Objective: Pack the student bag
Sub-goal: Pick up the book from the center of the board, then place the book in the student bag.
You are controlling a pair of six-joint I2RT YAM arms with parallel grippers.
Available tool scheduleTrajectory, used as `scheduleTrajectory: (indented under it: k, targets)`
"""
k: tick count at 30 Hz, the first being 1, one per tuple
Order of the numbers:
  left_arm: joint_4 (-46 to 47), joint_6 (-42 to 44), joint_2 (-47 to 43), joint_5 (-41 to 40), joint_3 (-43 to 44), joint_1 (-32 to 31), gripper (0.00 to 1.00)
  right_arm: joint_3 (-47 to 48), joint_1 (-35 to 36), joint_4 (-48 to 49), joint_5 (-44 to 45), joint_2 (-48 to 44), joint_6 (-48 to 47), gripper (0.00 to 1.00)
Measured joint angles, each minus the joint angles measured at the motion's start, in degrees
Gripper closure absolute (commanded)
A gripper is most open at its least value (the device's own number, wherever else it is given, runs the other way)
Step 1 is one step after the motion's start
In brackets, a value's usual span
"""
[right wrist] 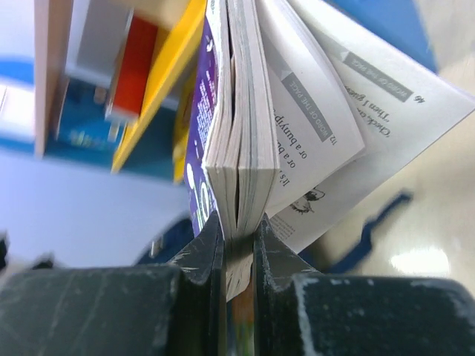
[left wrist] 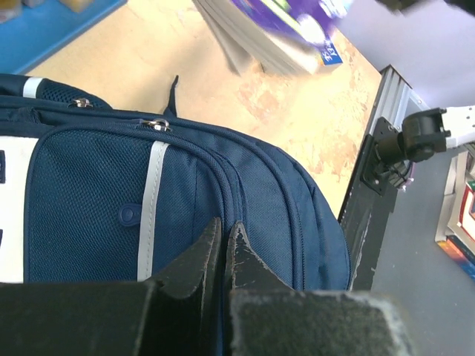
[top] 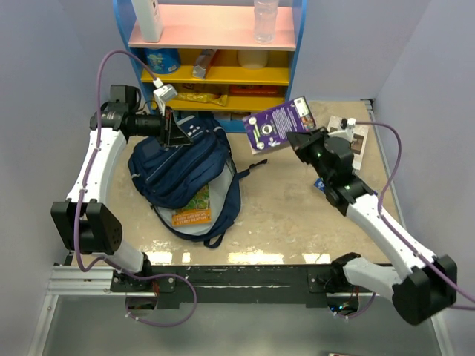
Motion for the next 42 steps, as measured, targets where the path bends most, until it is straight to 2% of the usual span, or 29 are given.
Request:
scheduleTrajectory:
  k: [9,15,21,25,33,34,35,37,38,42]
  targets:
    - [3.98,-3.65,-1.25,-1.57,-0.85,0.02,1.00,-7.08,2.56,-17.33,-13.16,-16.31,1.73,1.00]
    - [5.51,-5.79,-1.49,-1.97,-0.92,0.04,1.00,-7.78,6.97,-23.34,-19.43,-17.94,2.32,1.00]
    - [7.93,-8.59,-2.67,-1.97,-2.40,0.17,1.00,-7.74,16.17,-21.31,-20.87,-8.87,2.93,1.00]
    - [8.13,-9.01,-3.04,-1.95,-2.67,0.37,1.00,-5.75,21.35,-17.62,-20.50,1.42,3.10,1.00]
    - [8.07,-9.14,-3.08,-1.88,-2.75,0.39,1.00,3.48,24.09,-4.90,-18.49,22.64,2.95,1.00]
    - [8.00,-9.11,-3.08,-1.86,-2.75,0.39,1.00,4.83,24.24,-3.50,-17.88,24.90,2.80,0.78]
    - [7.98,-9.11,-3.08,-1.86,-2.75,0.39,1.00,6.58,24.33,-2.10,-17.51,27.30,2.32,0.62]
    - [7.91,-9.07,-3.08,-1.86,-2.75,0.39,1.00,9.35,24.44,-1.31,-16.68,30.62,1.11,0.38]
    - [7.82,-9.05,-3.08,-1.84,-2.75,0.39,1.00,11.34,24.44,-1.46,-16.31,32.41,0.09,0.33]
    - [6.97,-8.46,-3.17,-1.73,-2.75,0.39,1.00,20.15,24.37,-6.16,-15.96,38.14,-4.63,0.28]
